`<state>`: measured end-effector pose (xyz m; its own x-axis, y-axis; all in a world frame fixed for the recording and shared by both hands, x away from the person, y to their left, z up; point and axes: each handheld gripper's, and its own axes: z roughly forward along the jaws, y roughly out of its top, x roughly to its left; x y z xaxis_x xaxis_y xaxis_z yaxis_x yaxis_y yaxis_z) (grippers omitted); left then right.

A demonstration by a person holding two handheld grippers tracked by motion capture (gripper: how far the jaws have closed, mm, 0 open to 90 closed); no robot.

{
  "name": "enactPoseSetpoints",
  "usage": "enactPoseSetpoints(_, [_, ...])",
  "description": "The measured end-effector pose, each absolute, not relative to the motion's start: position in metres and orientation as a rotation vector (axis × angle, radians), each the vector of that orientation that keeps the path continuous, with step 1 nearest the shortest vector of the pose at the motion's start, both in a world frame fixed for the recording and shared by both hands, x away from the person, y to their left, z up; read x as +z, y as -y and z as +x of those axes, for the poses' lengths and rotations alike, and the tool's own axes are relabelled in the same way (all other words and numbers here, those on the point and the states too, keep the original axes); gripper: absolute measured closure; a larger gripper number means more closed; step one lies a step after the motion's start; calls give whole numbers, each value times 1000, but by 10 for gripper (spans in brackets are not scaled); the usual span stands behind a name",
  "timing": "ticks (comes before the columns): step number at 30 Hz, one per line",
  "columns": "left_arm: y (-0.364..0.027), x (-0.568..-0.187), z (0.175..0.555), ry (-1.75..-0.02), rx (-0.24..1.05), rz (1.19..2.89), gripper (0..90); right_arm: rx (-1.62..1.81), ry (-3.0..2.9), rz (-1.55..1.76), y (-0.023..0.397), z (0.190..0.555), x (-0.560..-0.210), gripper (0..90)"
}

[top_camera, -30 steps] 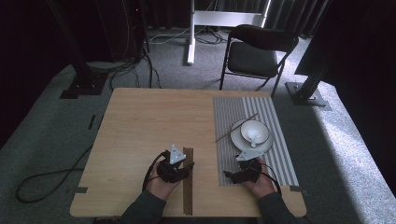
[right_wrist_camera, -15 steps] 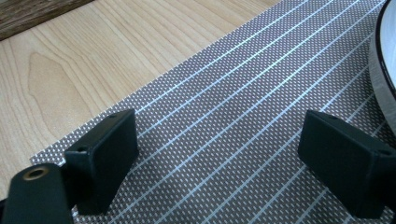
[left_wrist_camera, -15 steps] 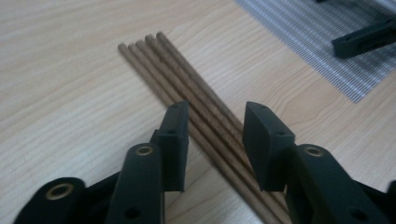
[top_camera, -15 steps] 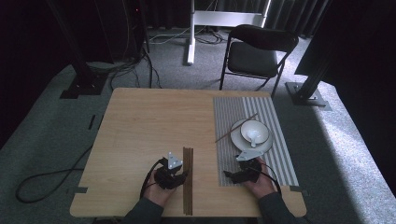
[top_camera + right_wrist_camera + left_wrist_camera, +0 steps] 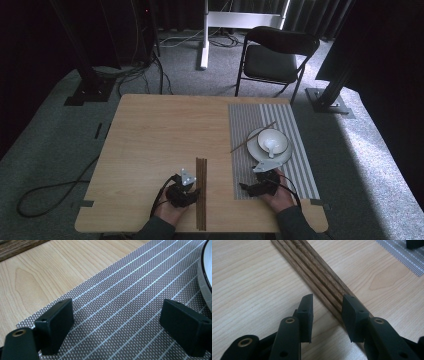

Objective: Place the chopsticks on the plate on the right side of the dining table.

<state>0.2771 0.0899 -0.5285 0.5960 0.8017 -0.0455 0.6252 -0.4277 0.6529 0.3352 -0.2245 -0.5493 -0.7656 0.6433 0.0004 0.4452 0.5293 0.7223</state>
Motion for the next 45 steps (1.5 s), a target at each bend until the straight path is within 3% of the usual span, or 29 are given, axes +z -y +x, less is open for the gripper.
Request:
enactPoseSetpoints(14, [-89,-531,277,-1135,340,2200,623,1070,-2504,913,225,335,-549,111])
enactPoseSetpoints(27, [-95,-529,282,-1205,401,2199,714,1070,-2504,913,225,335,-549,111])
enactPoseSetpoints(40, [-101,-528,292,-1290,446,2194,713,1069,-2505,915,224,335,-549,111])
enactPoseSetpoints(45, [-104,-527,298,-1309,430,2189,766,1069,-2505,915,224,335,-549,111])
